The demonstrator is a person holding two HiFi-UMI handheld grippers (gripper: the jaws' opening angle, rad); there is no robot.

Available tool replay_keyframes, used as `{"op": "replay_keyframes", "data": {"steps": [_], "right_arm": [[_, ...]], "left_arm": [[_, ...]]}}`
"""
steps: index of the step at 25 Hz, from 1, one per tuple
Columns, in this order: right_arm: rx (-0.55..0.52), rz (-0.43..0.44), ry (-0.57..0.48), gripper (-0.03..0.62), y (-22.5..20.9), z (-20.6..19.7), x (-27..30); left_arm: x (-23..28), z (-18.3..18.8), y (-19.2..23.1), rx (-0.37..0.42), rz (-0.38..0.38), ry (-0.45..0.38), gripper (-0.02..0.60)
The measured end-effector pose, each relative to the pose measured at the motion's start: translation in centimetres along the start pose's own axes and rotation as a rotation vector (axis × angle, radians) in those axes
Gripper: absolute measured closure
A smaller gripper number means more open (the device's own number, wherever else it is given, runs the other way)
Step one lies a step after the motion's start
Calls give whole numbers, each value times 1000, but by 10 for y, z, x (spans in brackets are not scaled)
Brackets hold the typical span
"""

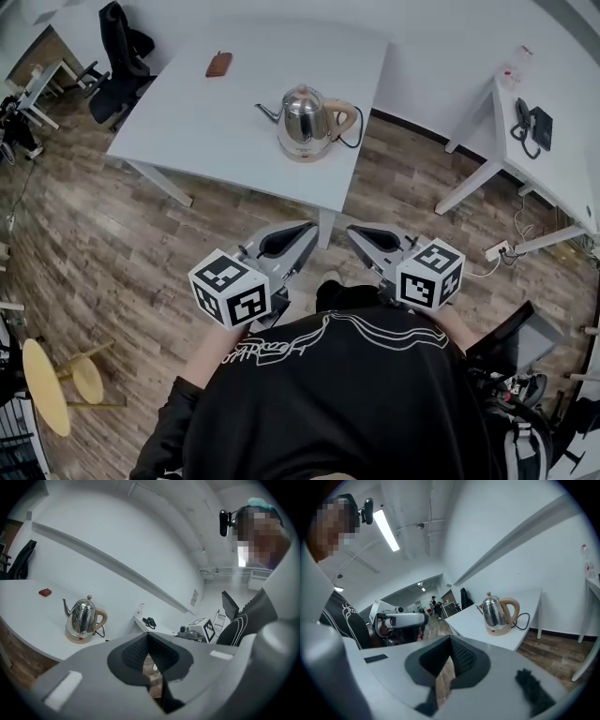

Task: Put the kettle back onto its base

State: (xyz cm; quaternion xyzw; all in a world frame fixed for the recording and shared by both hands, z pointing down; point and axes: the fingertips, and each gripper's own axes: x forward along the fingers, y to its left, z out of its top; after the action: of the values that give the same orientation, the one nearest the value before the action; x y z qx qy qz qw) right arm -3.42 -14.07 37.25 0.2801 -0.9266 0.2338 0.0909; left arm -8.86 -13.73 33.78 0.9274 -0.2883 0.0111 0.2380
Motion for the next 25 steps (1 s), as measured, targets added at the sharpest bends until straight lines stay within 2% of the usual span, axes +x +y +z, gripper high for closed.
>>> {"op": "replay_keyframes", "data": {"steps": [10,25], "right_arm": [[23,-13,-12,589,27,-10,-29],[20,-27,7,589,28,-23,-23]], "left_arm": [[-4,-9,-36,33,-40,27,575],[-9,-26,-30,9,-46,42,575]]}}
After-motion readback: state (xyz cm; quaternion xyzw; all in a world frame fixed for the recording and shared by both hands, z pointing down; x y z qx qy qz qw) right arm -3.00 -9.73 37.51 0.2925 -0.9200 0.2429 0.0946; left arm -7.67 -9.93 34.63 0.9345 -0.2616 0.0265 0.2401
